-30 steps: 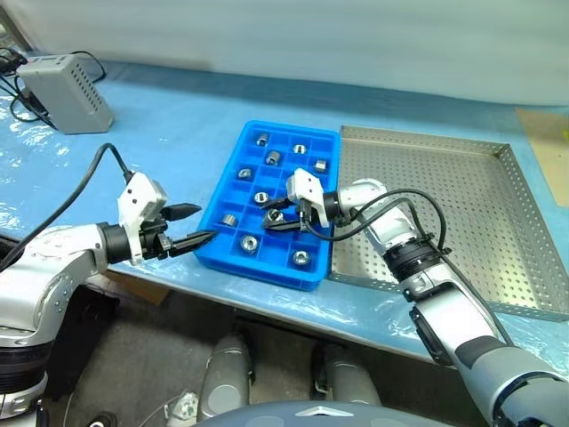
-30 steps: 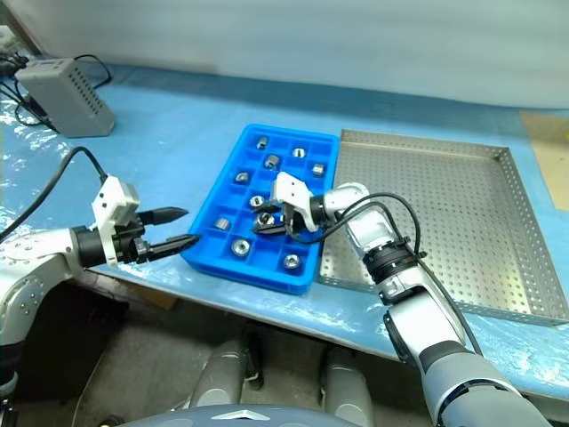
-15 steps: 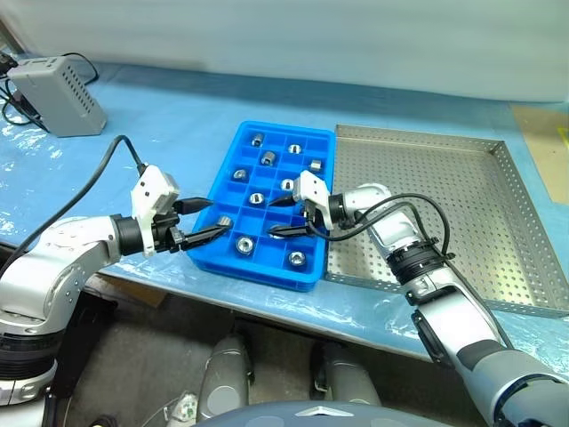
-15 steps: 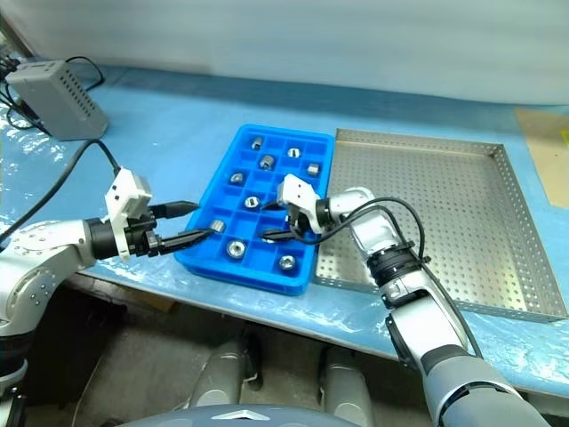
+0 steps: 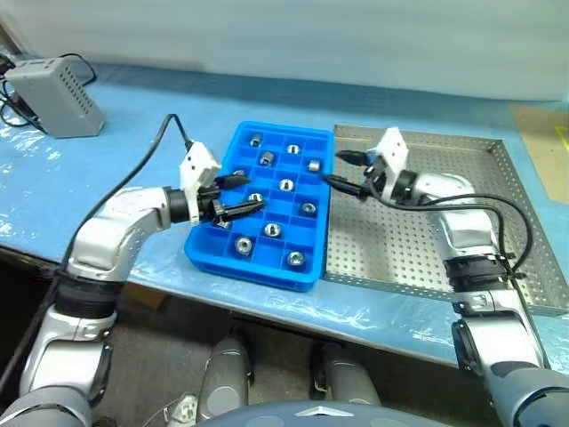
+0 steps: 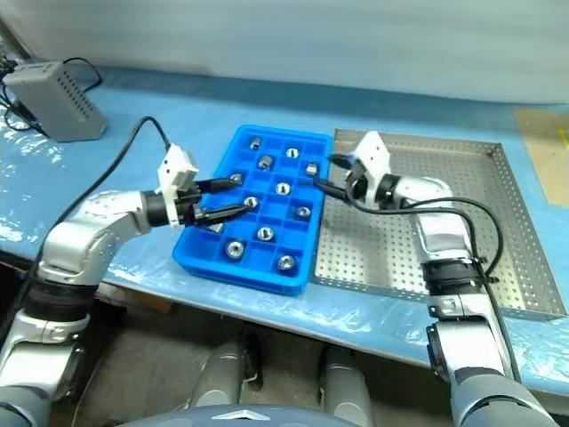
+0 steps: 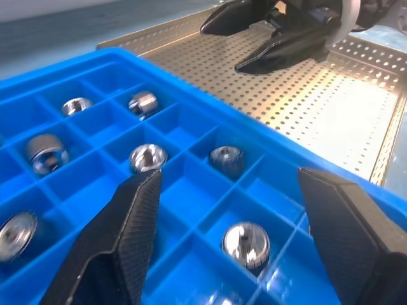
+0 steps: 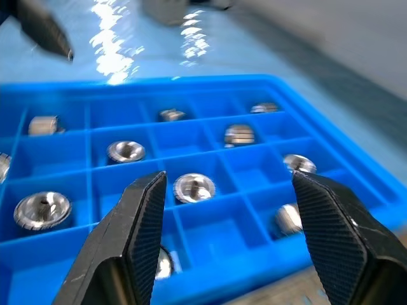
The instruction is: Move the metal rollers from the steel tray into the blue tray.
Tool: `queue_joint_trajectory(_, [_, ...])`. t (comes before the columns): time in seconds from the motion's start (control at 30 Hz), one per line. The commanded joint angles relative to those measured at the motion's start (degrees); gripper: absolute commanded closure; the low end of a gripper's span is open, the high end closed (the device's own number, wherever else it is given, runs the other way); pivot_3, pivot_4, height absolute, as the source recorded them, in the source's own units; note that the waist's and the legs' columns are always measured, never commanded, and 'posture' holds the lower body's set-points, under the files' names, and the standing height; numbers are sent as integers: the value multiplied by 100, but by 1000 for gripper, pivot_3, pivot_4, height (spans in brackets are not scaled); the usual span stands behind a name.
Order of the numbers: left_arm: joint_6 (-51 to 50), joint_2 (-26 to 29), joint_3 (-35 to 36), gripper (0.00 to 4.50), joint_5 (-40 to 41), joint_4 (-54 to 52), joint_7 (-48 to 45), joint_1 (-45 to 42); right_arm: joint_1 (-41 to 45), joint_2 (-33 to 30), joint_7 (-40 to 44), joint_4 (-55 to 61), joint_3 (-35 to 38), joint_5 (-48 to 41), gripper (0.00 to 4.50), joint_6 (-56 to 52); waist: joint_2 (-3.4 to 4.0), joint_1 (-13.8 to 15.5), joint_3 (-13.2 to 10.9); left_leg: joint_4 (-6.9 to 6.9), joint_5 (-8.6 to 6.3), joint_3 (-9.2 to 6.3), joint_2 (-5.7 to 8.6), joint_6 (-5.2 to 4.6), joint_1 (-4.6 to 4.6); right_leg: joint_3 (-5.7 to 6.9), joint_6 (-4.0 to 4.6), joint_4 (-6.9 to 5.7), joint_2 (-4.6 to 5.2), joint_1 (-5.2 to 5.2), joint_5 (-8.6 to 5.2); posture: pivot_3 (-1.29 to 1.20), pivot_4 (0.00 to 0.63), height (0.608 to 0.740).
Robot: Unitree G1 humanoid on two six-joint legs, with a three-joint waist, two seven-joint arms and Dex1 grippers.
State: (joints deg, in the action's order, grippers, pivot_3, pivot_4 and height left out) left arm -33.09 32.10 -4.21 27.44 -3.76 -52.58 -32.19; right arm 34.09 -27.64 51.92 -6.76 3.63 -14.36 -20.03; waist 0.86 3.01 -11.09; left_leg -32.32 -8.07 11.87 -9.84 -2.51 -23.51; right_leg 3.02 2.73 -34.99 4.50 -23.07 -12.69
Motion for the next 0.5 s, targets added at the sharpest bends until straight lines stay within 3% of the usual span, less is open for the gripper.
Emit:
queue_joint_trajectory(0.03, [388, -317, -170, 907, -205, 410, -91, -398, -691, -72, -420, 1258, 729, -788, 1292, -825, -1, -55, 1, 1, 0, 0, -1, -1, 1, 0, 0, 3, -1, 1, 0, -255, 150, 740])
queue_joint_trajectory(0.17, [660, -581, -349, 907, -417, 759, -216, -490, -1325, -150, -864, 1846, 913, -864, 1292, -1167, -1, -206, 3, 1, -4, 1, -2, -6, 2, -1, 0, 14, -3, 4, 0, -292, 150, 740])
queue_joint_trajectory(0.3, [902, -773, -389, 907, -617, 1245, -267, -630, -1282, -102, -1243, 1747, 715, -607, 1292, -967, -1, -382, 3, -2, -1, 0, -3, -2, 8, -2, 2, 10, -8, 2, 4, -335, 150, 740])
queue_joint_trajectory(0.5, [1017, -902, -366, 907, -699, 1406, -333, -735, -1159, -169, -1372, 1692, 504, -522, 1292, -859, 0, -388, 4, -2, 0, -2, -4, 0, 11, -2, 4, 12, -10, 5, 6, -332, 150, 740])
